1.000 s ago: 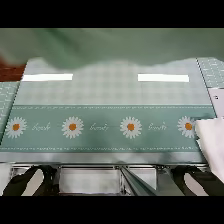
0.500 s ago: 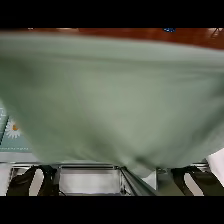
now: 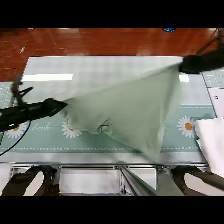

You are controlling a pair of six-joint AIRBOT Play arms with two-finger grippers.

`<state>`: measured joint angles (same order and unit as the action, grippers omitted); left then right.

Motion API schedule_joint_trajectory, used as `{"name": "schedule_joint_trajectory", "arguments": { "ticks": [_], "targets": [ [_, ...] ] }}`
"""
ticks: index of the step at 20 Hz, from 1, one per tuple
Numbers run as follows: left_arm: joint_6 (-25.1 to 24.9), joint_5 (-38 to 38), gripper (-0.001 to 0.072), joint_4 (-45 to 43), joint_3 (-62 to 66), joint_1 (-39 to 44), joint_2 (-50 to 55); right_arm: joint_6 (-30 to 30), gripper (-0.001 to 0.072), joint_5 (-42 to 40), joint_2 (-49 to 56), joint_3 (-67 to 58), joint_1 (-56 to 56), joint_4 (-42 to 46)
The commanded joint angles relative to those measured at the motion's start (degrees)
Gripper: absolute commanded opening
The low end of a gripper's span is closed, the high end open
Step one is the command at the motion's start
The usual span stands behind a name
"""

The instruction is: Fold the shirts.

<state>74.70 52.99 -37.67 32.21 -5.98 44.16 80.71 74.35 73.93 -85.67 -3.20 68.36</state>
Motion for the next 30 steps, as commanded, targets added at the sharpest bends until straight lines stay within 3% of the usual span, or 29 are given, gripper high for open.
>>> {"name": "schedule_joint_trajectory", "arguments": {
  "ticks": [1,4,5,6,7,9,12,15,17,21,25,29,30],
  "targets": [
    [-0.70,-23.54,0.0020,0.81,0.02,8.02,14.69,-0.13,0.0028,-3.58,18.80,-10.73,-0.02,-8.81],
    [-0.70,-24.76,0.0020,0.81,9.57,9.90,28.20,3.82,0.0036,-4.33,27.47,-15.87,-0.02,-10.93],
    [-0.70,-23.37,0.0059,0.81,13.03,9.88,31.65,5.05,0.0144,-4.59,28.87,-16.04,-0.15,-10.91],
    [-0.76,-20.90,0.0276,0.72,16.33,9.64,34.18,5.53,0.0302,-4.50,29.64,-16.04,-0.35,-10.86],
    [-1.31,-16.85,0.0499,-0.15,19.93,8.94,36.20,5.62,0.0407,-4.00,29.77,-16.04,-0.90,-10.84],
    [-4.79,-3.43,0.0509,-6.93,28.44,4.94,38.32,5.42,0.0414,-1.77,27.98,-16.04,-3.82,-10.34],
    [-0.31,12.94,0.0508,-19.76,37.46,-5.77,37.70,2.69,0.0409,5.22,21.49,-15.96,-11.21,-5.40],
    [-0.07,23.26,0.0508,-19.23,34.91,-16.52,37.20,1.09,0.0409,5.46,12.74,-6.86,-17.94,-2.84],
    [-1.55,24.61,0.0508,-14.53,28.22,-19.63,37.29,0.83,0.0409,-1.01,5.46,7.58,-20.57,-4.90],
    [-10.91,24.61,0.0508,-3.80,16.00,-18.29,38.80,-4.52,0.0409,-8.20,-6.01,34.82,-22.10,-10.27],
    [-17.14,25.51,0.0507,-3.78,13.11,-13.35,40.81,-5.01,0.0409,-8.94,-14.01,47.56,-22.10,-9.81],
    [-16.98,21.51,0.0500,-3.78,13.16,-6.91,42.32,-3.78,0.0409,-7.23,-18.56,53.92,-22.10,-9.35],
    [-17.00,20.72,0.0355,-3.82,13.16,-5.73,42.69,-3.78,0.0409,-5.88,-18.78,54.86,-22.10,-9.22]
  ]
}}
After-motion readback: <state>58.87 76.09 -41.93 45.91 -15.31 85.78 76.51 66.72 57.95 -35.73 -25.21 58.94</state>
